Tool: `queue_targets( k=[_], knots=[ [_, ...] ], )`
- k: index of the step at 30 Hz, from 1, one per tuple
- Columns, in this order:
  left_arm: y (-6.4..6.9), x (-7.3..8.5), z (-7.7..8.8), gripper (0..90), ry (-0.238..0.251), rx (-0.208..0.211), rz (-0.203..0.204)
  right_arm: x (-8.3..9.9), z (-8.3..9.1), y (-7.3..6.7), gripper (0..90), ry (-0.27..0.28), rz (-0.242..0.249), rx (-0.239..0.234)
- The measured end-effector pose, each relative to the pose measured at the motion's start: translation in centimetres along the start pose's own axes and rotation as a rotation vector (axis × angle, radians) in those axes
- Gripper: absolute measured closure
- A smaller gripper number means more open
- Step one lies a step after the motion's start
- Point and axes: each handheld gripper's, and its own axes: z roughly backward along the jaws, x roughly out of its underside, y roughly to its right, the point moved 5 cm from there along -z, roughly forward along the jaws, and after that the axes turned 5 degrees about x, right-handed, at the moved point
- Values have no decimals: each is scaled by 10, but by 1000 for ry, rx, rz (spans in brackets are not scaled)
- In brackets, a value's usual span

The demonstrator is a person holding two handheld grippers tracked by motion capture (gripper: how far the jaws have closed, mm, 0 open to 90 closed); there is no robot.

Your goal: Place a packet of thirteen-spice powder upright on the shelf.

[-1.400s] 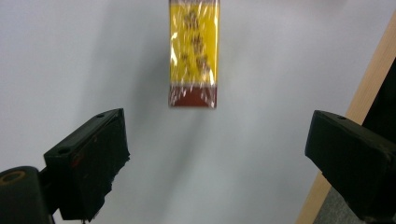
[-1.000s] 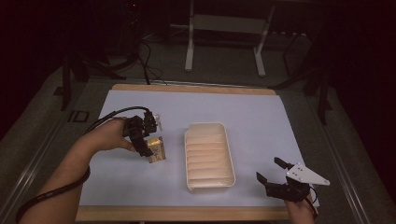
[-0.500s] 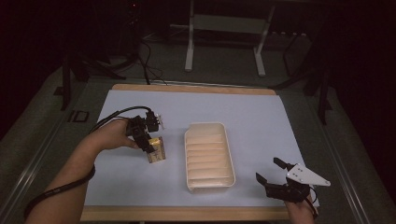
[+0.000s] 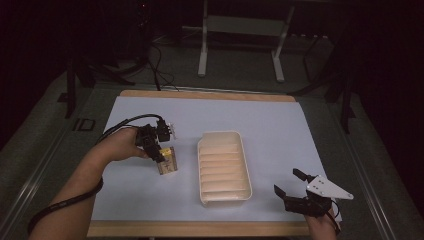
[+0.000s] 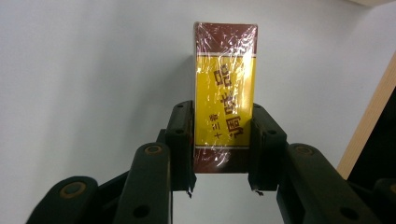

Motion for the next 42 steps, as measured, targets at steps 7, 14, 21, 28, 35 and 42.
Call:
queue_targets(
  k=[7, 14, 21, 28, 35, 42],
  knots=[
    [0, 1, 3, 675, -10, -1, 1, 0, 0, 0, 142, 1, 2, -2],
    [4, 3, 13, 676, 13, 5, 3, 0, 0, 0, 142, 3, 14, 7],
    [14, -1, 28, 676, 70, 26, -29, -1, 1, 1, 142, 3, 13, 18],
    [25, -7, 40, 676, 95, 24, -71, -1, 0, 0, 142, 0, 16, 9],
    [32, -18, 58, 677, 130, 23, -98, -1, 1, 0, 142, 0, 16, 6],
    [42, -30, 70, 677, 170, 12, -136, 0, 0, 0, 144, -2, 17, 1]
  ],
)
